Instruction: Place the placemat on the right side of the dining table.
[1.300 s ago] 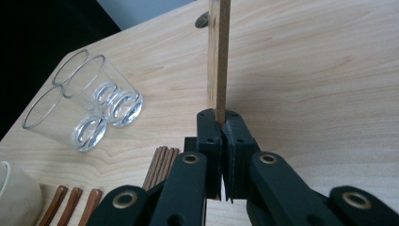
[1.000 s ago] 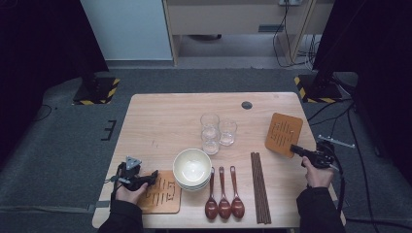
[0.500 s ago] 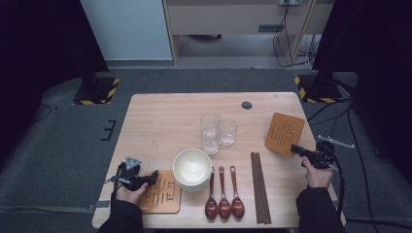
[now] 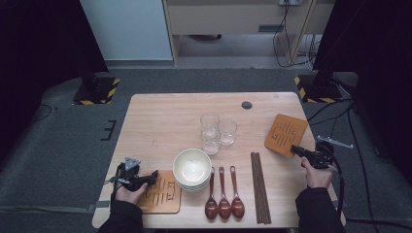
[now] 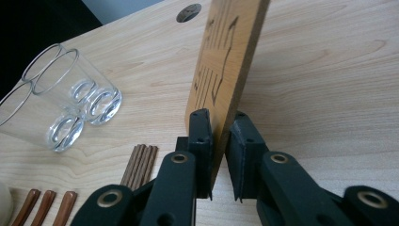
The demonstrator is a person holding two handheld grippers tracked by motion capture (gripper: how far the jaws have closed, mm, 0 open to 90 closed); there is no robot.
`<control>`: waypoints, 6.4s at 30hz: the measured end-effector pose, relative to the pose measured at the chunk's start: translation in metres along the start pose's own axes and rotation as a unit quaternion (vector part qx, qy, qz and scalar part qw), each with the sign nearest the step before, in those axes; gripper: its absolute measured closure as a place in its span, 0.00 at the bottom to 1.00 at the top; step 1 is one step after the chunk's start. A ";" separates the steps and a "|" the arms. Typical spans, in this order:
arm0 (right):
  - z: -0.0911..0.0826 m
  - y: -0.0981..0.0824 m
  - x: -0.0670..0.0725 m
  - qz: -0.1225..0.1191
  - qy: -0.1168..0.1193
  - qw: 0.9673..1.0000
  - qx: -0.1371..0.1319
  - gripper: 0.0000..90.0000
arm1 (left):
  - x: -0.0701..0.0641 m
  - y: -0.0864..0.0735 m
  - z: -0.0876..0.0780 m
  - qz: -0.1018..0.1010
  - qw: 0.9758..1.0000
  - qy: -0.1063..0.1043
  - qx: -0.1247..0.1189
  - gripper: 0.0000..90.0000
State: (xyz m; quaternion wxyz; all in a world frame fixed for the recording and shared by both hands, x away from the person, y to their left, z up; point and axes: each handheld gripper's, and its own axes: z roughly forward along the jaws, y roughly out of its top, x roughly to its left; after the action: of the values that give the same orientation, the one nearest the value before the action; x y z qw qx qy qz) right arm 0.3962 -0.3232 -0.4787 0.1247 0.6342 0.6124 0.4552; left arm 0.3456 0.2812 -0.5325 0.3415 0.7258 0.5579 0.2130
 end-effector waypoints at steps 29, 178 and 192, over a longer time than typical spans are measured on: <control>0.008 -0.004 -0.006 0.002 -0.031 0.999 0.017 0.80 | 0.001 -0.002 0.002 -0.011 1.000 -0.002 -0.002 0.08; 0.068 -0.005 -0.015 -0.101 -0.190 0.974 0.071 0.37 | -0.001 -0.001 0.004 -0.010 1.000 0.001 0.008 0.00; 0.055 -0.007 -0.024 -0.130 -0.156 0.975 0.087 0.39 | -0.001 -0.001 0.004 -0.010 1.000 0.001 0.008 0.00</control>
State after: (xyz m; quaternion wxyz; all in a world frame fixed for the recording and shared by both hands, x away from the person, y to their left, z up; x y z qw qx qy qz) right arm 0.4353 -0.3216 -0.5247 0.2213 0.6209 0.6999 0.2750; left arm 0.3468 0.2795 -0.5358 0.3372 0.7223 0.5676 0.2059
